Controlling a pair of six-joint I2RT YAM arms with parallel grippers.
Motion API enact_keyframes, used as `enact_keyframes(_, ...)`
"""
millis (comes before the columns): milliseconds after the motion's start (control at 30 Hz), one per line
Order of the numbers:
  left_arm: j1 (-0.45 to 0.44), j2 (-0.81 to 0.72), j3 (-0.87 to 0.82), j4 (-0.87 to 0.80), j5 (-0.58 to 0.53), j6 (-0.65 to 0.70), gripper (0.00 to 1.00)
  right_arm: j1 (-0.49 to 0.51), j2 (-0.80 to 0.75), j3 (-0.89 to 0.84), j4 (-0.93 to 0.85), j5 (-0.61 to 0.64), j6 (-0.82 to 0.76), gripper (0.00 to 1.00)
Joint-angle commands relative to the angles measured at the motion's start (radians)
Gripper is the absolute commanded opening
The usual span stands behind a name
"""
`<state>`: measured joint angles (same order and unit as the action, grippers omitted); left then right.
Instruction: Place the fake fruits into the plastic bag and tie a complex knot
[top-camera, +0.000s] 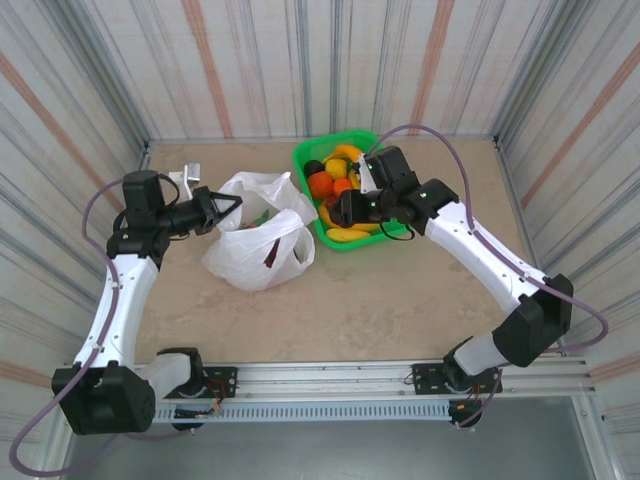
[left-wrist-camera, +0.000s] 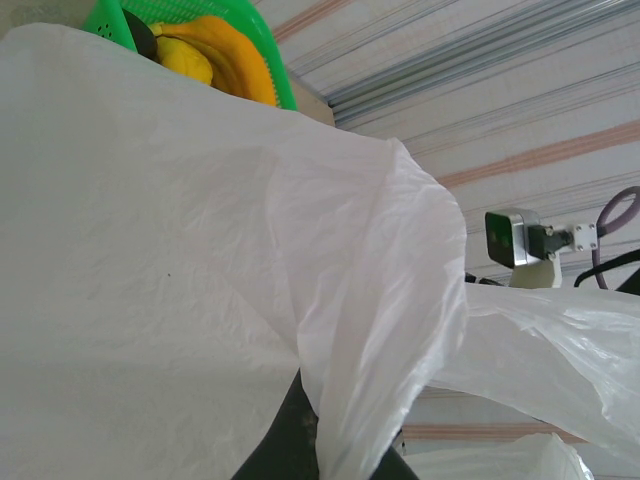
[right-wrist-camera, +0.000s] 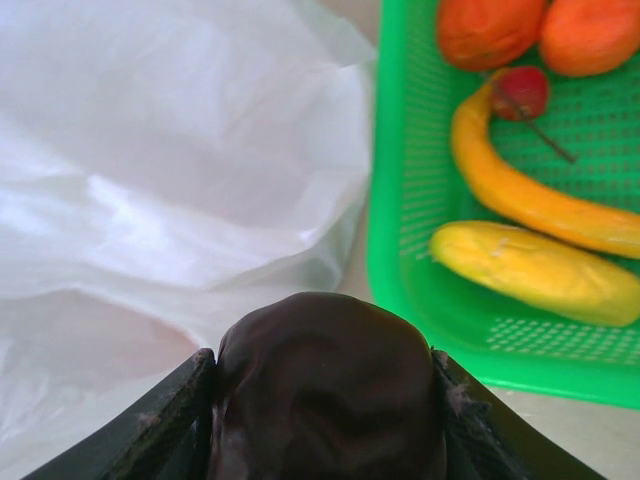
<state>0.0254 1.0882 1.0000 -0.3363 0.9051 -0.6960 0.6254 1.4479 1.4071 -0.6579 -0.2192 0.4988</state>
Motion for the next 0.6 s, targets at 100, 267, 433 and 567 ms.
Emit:
enact_keyframes(100, 0.006, 0.001, 0.008, 0.01, 0.011, 0.004, 0.0, 0.079, -0.016, -0.008, 0.107, -0.084, 0.058, 0.54)
enact_keyframes(267, 0.006, -0.005, 0.004, 0.009, 0.008, 0.003, 0.0, 0.159, 0.05, 0.043, 0.192, -0.127, 0.08, 0.54)
enact_keyframes(433, 0.005, -0.008, 0.006, 0.012, 0.009, -0.004, 0.0, 0.234, 0.126, 0.121, 0.216, -0.151, 0.069, 0.54)
enact_keyframes(567, 0.006, -0.01, 0.007, 0.013, 0.012, -0.008, 0.0, 0.261, 0.193, 0.176, 0.235, -0.153, 0.066, 0.54)
